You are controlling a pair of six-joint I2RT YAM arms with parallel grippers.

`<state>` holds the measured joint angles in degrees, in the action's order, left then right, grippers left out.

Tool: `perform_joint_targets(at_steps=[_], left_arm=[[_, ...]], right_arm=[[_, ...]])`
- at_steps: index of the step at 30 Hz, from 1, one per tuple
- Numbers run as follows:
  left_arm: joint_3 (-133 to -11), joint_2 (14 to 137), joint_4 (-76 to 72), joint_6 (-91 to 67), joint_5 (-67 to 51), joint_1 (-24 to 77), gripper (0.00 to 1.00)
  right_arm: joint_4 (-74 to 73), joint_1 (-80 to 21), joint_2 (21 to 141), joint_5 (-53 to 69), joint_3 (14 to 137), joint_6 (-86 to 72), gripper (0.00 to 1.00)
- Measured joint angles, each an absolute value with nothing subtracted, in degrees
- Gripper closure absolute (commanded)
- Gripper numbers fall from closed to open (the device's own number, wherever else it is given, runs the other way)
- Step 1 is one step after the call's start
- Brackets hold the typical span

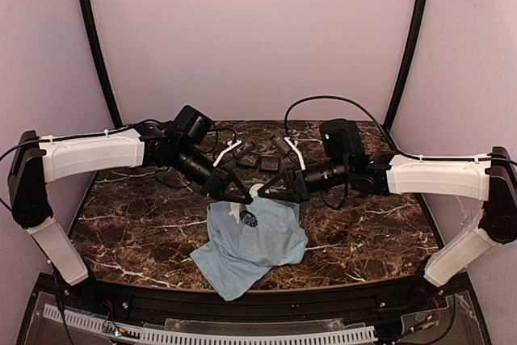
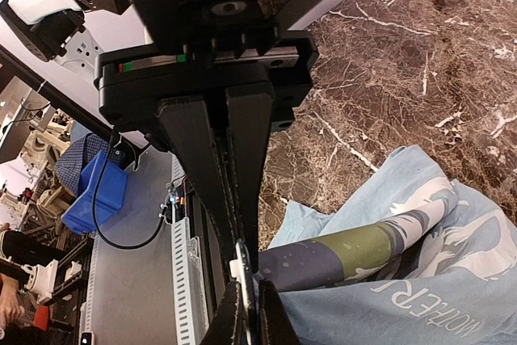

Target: Remove the brooch from the garment

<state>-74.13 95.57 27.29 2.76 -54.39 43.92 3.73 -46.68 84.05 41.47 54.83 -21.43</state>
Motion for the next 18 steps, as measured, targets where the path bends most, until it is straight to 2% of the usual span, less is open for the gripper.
perform_joint_targets(at_steps=[18], left_arm=[[-74.13,95.57,27.68,2.55,-51.59,43.62,0.99]], right_arm=[[4.25,-47.16,84.99,37.54,54.83,-21.5,0.95]])
